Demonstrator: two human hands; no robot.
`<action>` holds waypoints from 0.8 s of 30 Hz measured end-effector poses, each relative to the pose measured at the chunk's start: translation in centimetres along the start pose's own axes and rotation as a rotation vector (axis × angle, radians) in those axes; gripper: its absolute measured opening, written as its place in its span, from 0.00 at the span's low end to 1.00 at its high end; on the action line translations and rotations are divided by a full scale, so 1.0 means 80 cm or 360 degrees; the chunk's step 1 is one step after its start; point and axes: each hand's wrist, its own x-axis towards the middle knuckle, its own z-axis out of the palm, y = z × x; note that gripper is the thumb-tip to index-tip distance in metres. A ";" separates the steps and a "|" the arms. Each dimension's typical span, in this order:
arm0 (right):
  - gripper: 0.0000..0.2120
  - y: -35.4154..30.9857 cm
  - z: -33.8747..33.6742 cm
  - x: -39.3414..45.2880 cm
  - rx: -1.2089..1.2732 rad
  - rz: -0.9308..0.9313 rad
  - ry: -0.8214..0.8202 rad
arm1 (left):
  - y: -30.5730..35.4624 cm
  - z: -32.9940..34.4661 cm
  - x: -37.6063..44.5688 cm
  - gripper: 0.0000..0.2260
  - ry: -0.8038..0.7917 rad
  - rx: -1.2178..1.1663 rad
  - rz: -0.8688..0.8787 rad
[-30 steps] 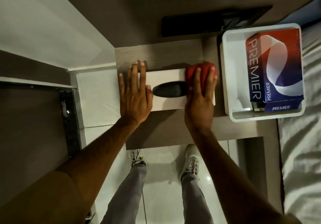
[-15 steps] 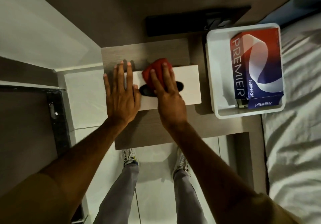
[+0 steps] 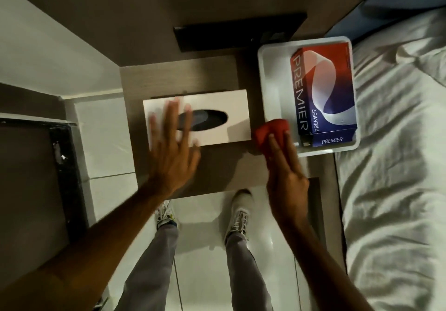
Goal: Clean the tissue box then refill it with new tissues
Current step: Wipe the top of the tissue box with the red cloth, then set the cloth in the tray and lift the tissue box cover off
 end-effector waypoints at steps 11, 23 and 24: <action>0.20 0.056 0.028 0.108 -0.0081 0.0255 0.0003 | 0.164 0.095 -0.090 0.31 -0.0415 -0.0210 0.0113; 0.17 0.000 0.016 0.061 0.0037 -0.0166 0.0093 | 0.135 0.015 -0.082 0.21 0.0037 -0.0487 -0.0172; 0.20 -0.016 0.020 0.067 0.0090 -0.0143 0.0018 | 0.119 -0.002 -0.076 0.20 0.0154 -0.0455 -0.0381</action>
